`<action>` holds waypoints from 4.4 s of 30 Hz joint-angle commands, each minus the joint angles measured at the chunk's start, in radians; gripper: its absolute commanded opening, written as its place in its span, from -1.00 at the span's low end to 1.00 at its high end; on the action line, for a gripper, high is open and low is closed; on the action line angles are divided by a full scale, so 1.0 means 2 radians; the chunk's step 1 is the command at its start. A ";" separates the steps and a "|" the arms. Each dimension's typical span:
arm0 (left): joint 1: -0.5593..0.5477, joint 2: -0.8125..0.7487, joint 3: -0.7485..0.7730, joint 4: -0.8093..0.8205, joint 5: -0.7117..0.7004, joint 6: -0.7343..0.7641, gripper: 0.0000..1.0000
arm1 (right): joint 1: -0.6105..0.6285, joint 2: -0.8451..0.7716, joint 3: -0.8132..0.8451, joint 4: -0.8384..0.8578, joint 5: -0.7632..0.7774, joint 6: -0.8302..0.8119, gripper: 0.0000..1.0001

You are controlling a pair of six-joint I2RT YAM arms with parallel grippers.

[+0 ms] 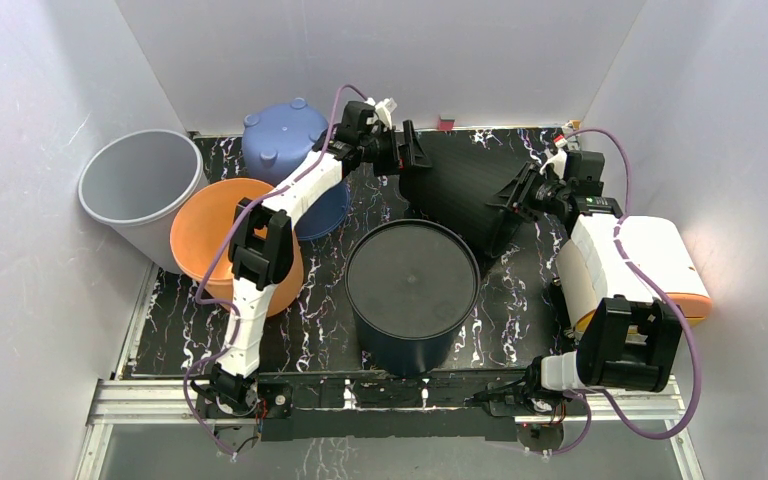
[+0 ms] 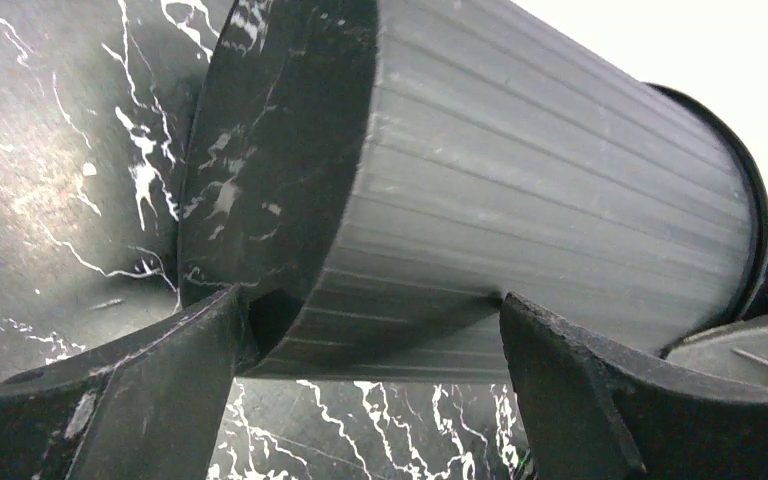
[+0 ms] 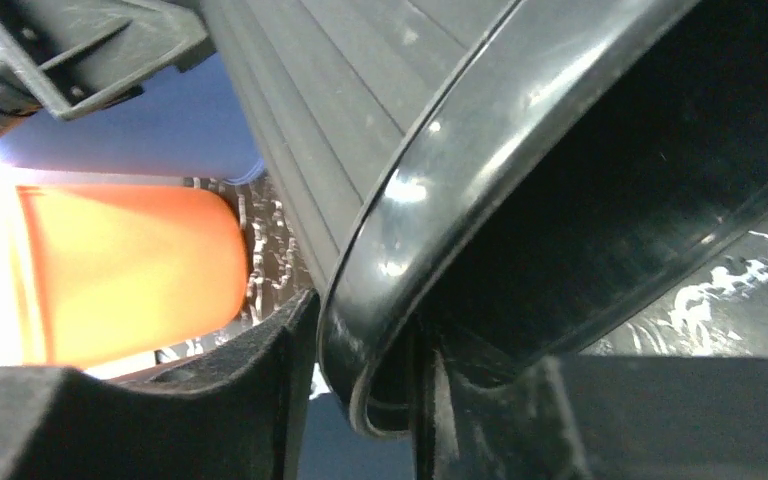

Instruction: Turn the large container upside down

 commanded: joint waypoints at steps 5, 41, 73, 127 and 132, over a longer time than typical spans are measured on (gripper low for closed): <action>-0.010 -0.070 -0.076 0.038 0.052 -0.019 0.90 | 0.000 -0.005 0.043 -0.090 0.109 -0.031 0.19; -0.035 -0.147 0.010 -0.088 -0.009 0.048 0.97 | 0.002 -0.018 -0.008 0.137 -0.037 0.124 -1.00; -0.023 -0.192 0.008 -0.049 0.036 0.003 0.97 | 0.005 0.078 -0.144 0.371 -0.114 0.251 -0.93; -0.027 -0.183 -0.005 0.082 0.121 -0.100 0.97 | 0.005 0.093 -0.141 0.229 -0.036 0.184 0.63; -0.027 -0.189 -0.005 0.079 0.121 -0.098 0.97 | 0.005 0.087 -0.128 0.186 -0.013 0.155 0.64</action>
